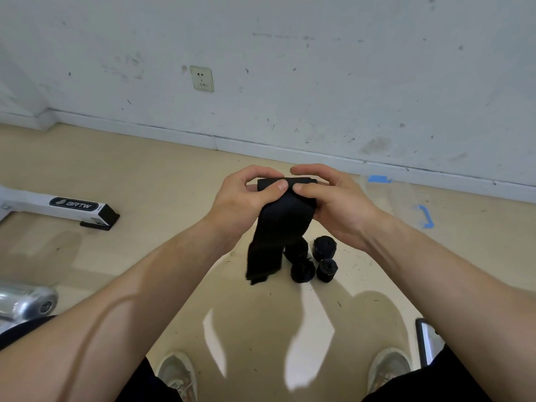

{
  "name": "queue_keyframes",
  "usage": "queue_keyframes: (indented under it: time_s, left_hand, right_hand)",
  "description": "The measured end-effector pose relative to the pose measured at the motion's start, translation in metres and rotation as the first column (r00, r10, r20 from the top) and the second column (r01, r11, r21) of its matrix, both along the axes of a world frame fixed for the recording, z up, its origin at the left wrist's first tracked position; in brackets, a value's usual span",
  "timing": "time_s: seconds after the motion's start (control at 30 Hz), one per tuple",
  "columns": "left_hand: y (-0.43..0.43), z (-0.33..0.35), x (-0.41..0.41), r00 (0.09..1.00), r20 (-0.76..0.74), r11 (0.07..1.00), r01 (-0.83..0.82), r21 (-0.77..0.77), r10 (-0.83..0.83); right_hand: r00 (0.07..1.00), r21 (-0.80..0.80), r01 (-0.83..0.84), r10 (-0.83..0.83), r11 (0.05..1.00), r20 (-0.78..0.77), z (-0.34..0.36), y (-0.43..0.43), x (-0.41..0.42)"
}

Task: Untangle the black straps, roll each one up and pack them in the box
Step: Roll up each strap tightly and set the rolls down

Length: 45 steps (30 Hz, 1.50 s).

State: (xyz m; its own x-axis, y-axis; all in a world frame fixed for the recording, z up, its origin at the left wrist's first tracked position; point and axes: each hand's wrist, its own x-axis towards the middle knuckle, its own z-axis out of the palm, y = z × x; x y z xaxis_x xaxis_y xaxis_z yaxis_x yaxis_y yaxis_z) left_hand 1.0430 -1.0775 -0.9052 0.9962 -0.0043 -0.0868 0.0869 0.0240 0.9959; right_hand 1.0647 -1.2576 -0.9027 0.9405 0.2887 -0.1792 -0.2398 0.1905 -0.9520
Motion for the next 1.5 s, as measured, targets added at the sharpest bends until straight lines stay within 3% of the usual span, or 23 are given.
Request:
queue_keyframes:
  time_s: [0.13,0.3,0.47,0.7,0.83,0.97,1.17,1.33,1.5]
  left_hand:
    - [-0.001,0.003,-0.002,1.000,0.000,1.000,0.001,0.016,-0.001]
    - [-0.003,0.002,-0.003,0.999,0.052,0.998,-0.014,0.064,0.011]
    - [-0.004,-0.003,-0.003,1.000,-0.017,1.000,0.004,0.029,-0.004]
    - [-0.006,-0.002,-0.001,0.997,0.075,0.998,-0.010,0.070,0.005]
    - [-0.005,-0.002,-0.003,0.997,0.074,0.998,-0.031,0.058,0.027]
    - [-0.004,-0.003,-0.004,0.996,0.083,0.994,-0.040,0.098,0.031]
    - [-0.004,-0.002,-0.005,0.999,0.029,0.999,-0.027,0.044,0.026]
    - [-0.008,-0.011,-0.002,0.999,-0.019,0.997,0.036,0.069,-0.035]
    - [-0.015,-0.010,-0.002,0.998,-0.055,0.999,0.039,0.000,-0.039]
  right_hand:
    - [0.997,-0.184,-0.047,0.057,0.982,0.053,-0.003,0.000,0.000]
    - [0.994,-0.133,0.010,0.005,0.991,0.108,-0.007,0.002,0.003]
    - [0.991,-0.094,0.056,-0.044,0.994,0.123,-0.007,0.002,0.002]
    - [0.988,-0.090,0.049,-0.035,0.995,0.148,-0.007,0.000,0.000]
    - [0.988,-0.264,-0.028,0.066,0.964,0.138,-0.001,0.001,-0.002]
    - [0.983,-0.296,-0.021,0.074,0.955,0.167,-0.003,0.006,-0.004]
    - [0.981,-0.162,0.052,-0.021,0.985,0.192,-0.008,0.007,0.000]
    - [0.983,-0.139,0.089,-0.064,0.986,0.170,-0.009,0.006,-0.001]
    - [0.980,-0.104,0.097,-0.077,0.990,0.183,-0.011,0.005,-0.003]
